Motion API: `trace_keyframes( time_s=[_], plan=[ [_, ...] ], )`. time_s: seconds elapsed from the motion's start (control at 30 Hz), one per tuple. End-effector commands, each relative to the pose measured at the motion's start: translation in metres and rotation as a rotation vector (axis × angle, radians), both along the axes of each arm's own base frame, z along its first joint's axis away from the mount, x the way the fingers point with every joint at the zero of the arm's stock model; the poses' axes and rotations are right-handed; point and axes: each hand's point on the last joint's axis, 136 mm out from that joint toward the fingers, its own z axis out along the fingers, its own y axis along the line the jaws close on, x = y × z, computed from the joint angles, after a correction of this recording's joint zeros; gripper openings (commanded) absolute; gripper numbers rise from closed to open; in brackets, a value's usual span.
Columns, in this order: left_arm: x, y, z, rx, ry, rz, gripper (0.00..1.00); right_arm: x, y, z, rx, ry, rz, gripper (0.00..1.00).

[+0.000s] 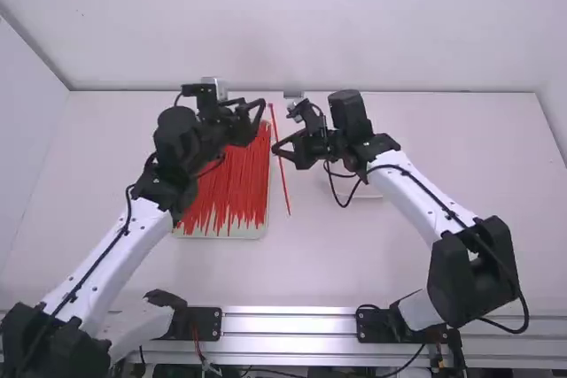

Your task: Fasten the cable tie

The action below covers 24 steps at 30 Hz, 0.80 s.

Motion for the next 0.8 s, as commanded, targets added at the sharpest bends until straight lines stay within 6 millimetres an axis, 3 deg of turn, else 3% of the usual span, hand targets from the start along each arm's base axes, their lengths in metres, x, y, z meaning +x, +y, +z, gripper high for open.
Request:
trace_keyframes(
  time_s=[0.0, 0.13, 0.3, 0.53, 0.6, 0.77],
  plan=[
    [-0.018, 0.005, 0.046, 0.007, -0.151, -0.115, 0.57, 0.004, -0.011, 0.040, 0.038, -0.137, 0.006, 0.00],
    [-0.028, 0.013, 0.068, -0.013, -0.251, -0.230, 0.65, 0.009, -0.027, 0.064, 0.058, -0.221, -0.028, 0.00],
    [-0.026, 0.013, 0.081, -0.075, -0.317, -0.338, 0.73, -0.003, -0.039, 0.103, 0.146, -0.322, 0.021, 0.00],
    [-0.039, -0.021, 0.105, -0.009, -0.369, -0.700, 0.79, -0.022, -0.056, 0.144, 0.265, -0.436, 0.127, 0.00],
    [-0.045, -0.030, 0.114, 0.011, -0.374, -0.817, 0.87, -0.025, -0.060, 0.148, 0.284, -0.448, 0.152, 0.00],
    [-0.053, -0.052, 0.128, 0.047, -0.362, -1.060, 0.88, -0.034, -0.062, 0.152, 0.312, -0.468, 0.211, 0.00]
  ],
)
